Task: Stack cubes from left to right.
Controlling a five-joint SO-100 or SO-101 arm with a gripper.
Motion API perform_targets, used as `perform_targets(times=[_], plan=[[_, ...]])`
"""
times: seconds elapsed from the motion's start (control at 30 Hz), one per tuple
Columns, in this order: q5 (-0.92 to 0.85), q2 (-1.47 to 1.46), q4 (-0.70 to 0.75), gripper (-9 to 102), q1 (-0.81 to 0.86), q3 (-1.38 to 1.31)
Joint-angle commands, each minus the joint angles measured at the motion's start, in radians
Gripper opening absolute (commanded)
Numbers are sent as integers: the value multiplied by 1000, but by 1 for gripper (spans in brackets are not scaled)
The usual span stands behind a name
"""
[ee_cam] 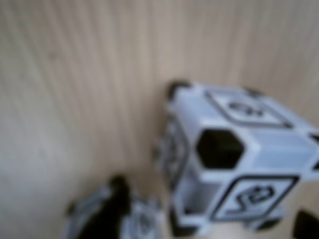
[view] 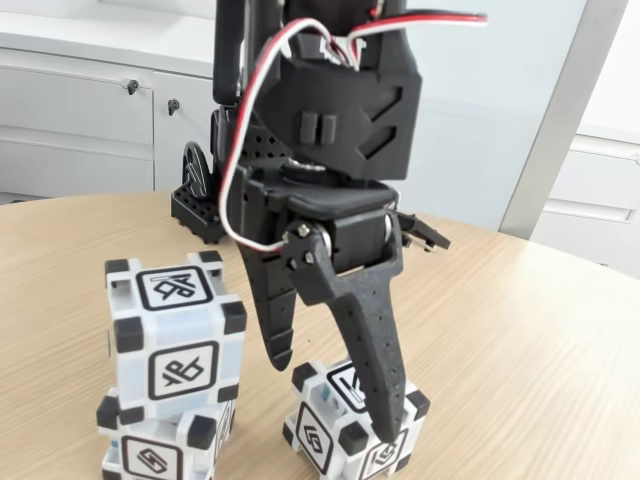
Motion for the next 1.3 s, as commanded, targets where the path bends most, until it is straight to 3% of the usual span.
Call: perform_targets(times=[0.0, 0.83, 1.03, 1.27], plan=[[-23, 3, -9, 36, -9, -49], [12, -144, -9, 35, -12, -124], [67, -144, -9, 35, -115, -124], [118, -144, -9, 34, -123, -118]])
